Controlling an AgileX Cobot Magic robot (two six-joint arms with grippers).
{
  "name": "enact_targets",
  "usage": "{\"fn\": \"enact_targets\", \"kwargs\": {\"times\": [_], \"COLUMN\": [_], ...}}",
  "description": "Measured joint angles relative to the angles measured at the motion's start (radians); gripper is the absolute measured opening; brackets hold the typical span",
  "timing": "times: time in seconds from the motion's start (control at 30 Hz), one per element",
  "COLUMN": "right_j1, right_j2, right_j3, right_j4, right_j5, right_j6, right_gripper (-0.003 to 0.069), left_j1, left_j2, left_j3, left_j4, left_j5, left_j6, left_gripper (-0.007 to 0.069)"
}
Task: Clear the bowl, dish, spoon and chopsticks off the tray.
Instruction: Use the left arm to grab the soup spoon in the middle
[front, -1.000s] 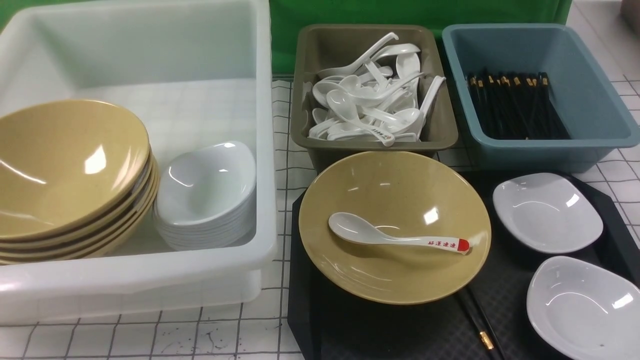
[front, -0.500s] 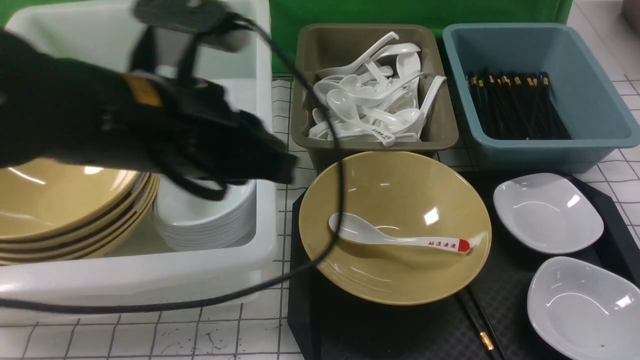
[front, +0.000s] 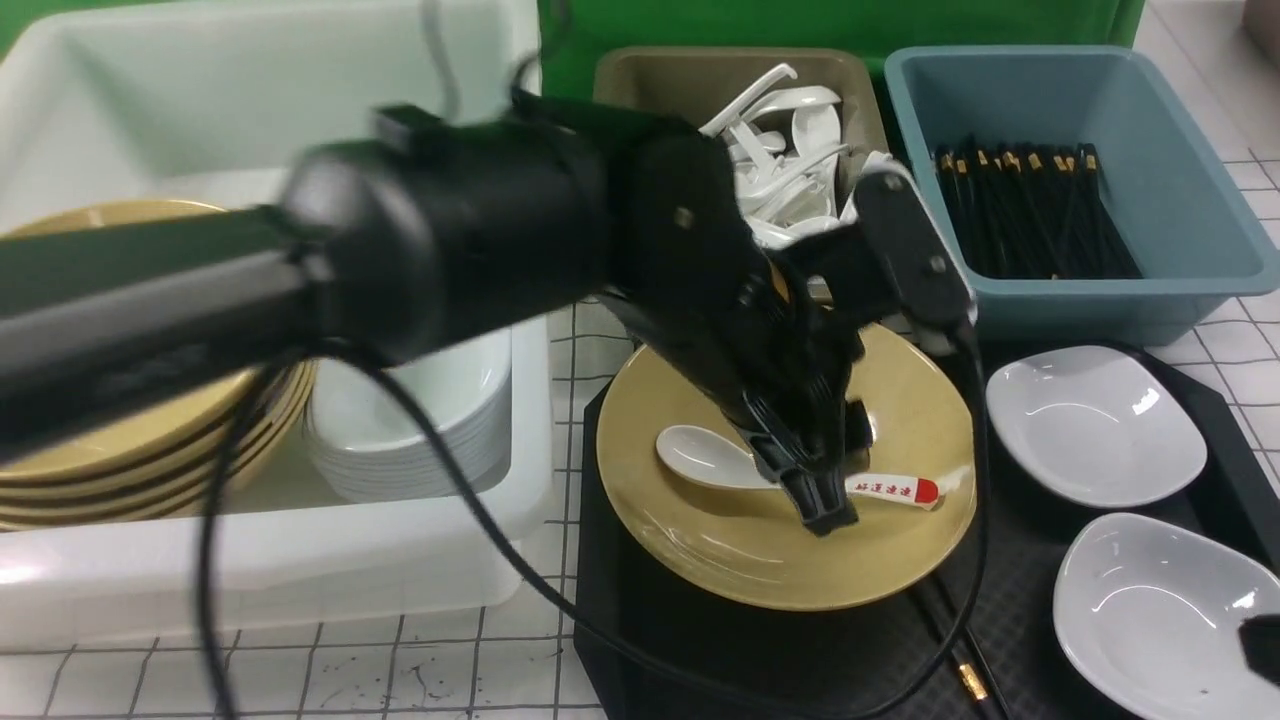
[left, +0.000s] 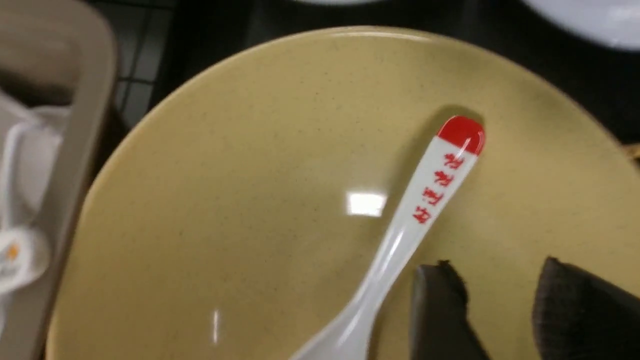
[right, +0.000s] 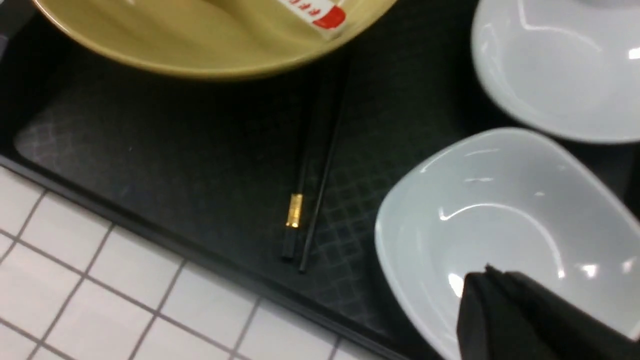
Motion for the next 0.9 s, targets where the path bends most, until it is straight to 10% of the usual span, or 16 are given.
{"fn": "enact_targets", "kwargs": {"times": [0.3,0.6,0.9], "right_j1": [0.002,0.002,0.003], "right_j2": [0.0,0.0,0.0], "right_j3": [0.021,0.021,0.021], "right_j4": [0.045,0.072,0.076], "right_j5": [-0.06,-0.077,-0.085], "right_j6": [-0.006,-0.006,-0.006], "right_gripper": [0.0036,0.0036,0.0036], "left_j1": [0.001,0.003,0.003], "left_j2": [0.148,0.16,0.071], "left_j3": [-0.013,-0.021,-0.058], "left_j4": [0.025,0.057,0.112], "left_j5": [-0.024,-0.114,-0.147], "left_j6": [0.124,0.059,-0.018], "left_gripper": [0.0316,0.0029,-0.0008]}}
